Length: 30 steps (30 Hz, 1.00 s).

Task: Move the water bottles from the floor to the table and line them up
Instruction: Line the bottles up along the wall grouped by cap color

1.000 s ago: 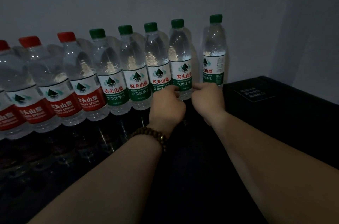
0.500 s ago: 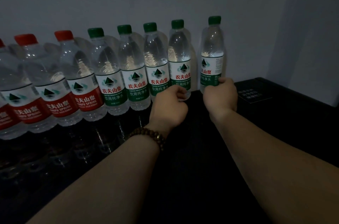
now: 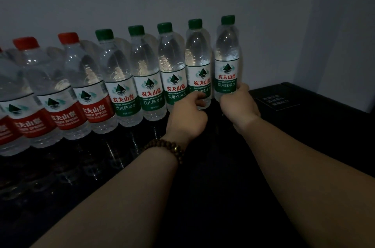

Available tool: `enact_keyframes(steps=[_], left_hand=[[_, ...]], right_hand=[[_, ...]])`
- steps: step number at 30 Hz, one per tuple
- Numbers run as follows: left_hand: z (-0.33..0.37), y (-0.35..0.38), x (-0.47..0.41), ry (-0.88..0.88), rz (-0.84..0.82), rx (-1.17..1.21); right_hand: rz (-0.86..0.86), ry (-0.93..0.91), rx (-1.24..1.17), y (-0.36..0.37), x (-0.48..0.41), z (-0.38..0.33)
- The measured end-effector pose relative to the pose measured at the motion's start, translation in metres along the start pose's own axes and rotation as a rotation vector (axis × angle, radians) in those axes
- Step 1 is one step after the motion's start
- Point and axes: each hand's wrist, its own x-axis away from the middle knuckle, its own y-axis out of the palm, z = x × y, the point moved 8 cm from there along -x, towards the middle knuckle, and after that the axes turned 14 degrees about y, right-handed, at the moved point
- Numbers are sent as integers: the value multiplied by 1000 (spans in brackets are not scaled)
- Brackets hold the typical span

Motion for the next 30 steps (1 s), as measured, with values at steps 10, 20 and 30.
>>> enact_keyframes(steps=[10, 20, 30], left_hand=[[-8, 0, -4, 15, 44, -25], [-12, -1, -6, 28, 87, -51], [-13, -2, -6, 14, 96, -92]], right_hand=[[-38, -125, 160, 7, 2, -10], [133, -82, -35, -1, -13, 2], [144, -95, -148, -4, -11, 3]])
